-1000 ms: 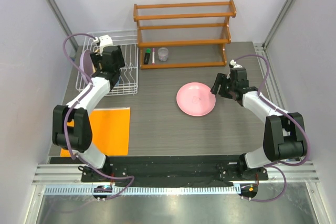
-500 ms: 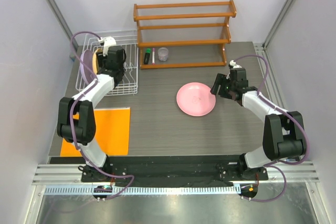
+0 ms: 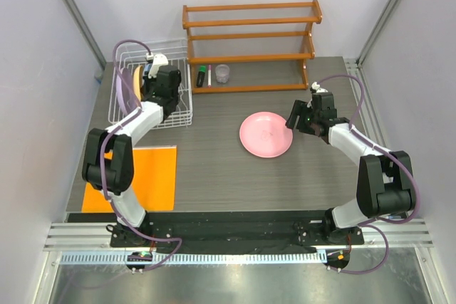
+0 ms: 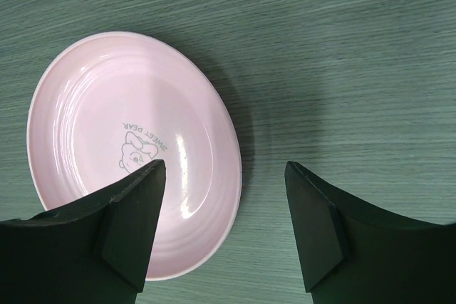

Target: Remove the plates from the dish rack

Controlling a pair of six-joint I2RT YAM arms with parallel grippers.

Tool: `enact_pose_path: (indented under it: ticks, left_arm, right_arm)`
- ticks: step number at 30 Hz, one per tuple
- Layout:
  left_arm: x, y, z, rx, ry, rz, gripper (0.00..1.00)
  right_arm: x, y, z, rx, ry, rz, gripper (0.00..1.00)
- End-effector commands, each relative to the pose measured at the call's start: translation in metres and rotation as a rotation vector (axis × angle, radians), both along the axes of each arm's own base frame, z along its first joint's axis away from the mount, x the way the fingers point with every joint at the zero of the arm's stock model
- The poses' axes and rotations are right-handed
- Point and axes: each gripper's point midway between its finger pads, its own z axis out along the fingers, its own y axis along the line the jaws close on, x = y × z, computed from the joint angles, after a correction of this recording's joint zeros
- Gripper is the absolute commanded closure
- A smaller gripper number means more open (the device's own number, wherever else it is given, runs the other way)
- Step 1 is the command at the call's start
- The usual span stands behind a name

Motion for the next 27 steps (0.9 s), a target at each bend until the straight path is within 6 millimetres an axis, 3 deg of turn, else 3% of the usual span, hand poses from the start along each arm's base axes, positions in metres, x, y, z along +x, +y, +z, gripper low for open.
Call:
enact_pose_path:
  ticks: [1, 12, 19, 22, 27]
  left_arm:
    - [0.007, -0.016, 0.040, -0.014, -0.151, 0.003, 1.00]
    - [-0.019, -0.008, 0.096, 0.120, -0.204, 0.111, 1.00]
    - [-0.045, -0.006, 0.138, 0.091, -0.264, 0.093, 1.00]
    - [-0.053, -0.020, 0.146, -0.003, -0.276, -0.010, 1.00]
    - [-0.064, -0.075, 0.128, -0.305, -0.257, -0.291, 1.00]
  right_arm:
    - [0.009, 0.002, 0.018, -0.006, -0.053, 0.015, 0.27]
    - [0.005, 0.004, 0.031, -0.001, -0.078, 0.031, 0.27]
    - [0.005, 0.018, 0.059, 0.022, -0.140, 0.076, 0.26]
    - [0.002, 0.034, 0.077, 0.060, -0.184, 0.131, 0.25]
    - [0.000, 0.071, 0.108, 0.149, -0.274, 0.239, 0.25]
